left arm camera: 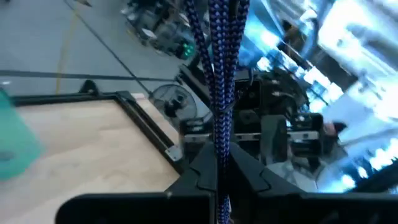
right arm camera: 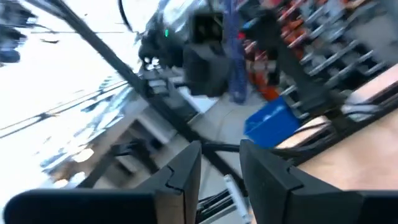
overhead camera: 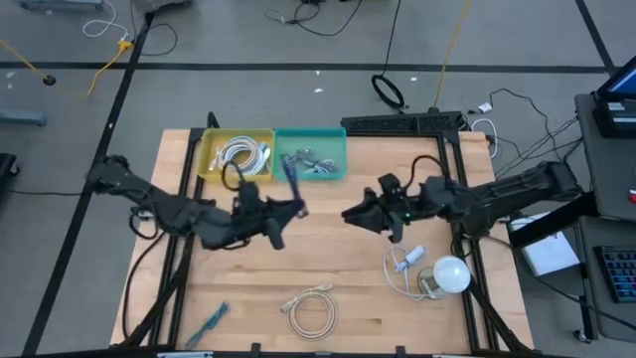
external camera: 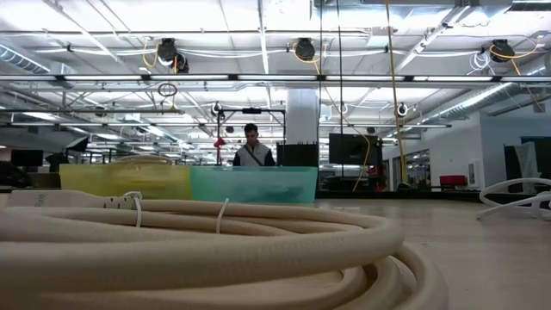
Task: Pick & Place USB Port
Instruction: Put the purple charger cable into the green bin
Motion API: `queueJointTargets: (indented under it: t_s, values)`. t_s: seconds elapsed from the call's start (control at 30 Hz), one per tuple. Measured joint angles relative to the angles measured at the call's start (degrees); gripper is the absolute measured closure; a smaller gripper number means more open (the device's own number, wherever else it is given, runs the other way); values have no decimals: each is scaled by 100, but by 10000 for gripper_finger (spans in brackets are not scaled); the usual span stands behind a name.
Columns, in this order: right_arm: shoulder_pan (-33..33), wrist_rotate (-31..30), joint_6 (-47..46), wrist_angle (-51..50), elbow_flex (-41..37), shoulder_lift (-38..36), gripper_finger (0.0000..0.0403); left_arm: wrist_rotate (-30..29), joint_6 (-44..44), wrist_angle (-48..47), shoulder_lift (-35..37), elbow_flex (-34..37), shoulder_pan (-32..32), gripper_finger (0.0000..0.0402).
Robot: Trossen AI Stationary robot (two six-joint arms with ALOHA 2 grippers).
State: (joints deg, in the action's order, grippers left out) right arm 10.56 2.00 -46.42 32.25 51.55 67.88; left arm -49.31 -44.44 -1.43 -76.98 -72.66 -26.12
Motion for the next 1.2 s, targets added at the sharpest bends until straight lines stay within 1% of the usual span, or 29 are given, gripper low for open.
queueJointTargets:
  t_s: [0.03,0.1,0.17,0.2,0.3,0.5,0.6,0.7,0.77,0.87,0.93,1.0,1.07,1.2]
  values:
    - [-45,194,-77,250,2,113,298,139,156,19,-88,-123,85,392]
    - [-83,452,-223,702,2,254,298,345,183,-180,-280,-383,199,392]
    - [-75,577,-279,1127,3,346,298,487,-54,-650,-410,-525,231,392]
    - [-74,579,-277,1205,4,356,298,596,-215,-696,-513,-584,233,392]
    - [-74,582,-166,1179,4,363,298,962,-466,-567,-854,-629,205,392]
    - [-74,708,-151,1074,4,363,298,1311,-627,491,-1584,-636,216,392]
    - [-72,715,-104,893,4,363,298,1370,-674,873,-1802,-638,244,392]
    - [-72,746,-73,832,4,363,297,1358,-683,898,-1843,-636,243,392]
    - [-72,904,-24,805,6,363,297,1208,-737,713,-1790,-640,235,392]
    - [-71,1201,37,680,11,365,295,872,-818,164,-1562,-638,143,392]
    - [-69,1438,-32,647,11,363,284,674,-827,-103,-1329,-638,67,392]
    - [-63,1463,-71,641,11,363,262,578,-822,-121,-1136,-642,-2,392]
    - [-67,1313,-68,571,11,363,234,578,-799,-27,-1036,-642,-84,392]
    - [-116,992,-32,389,11,363,175,631,-844,216,-1057,-640,-247,392]
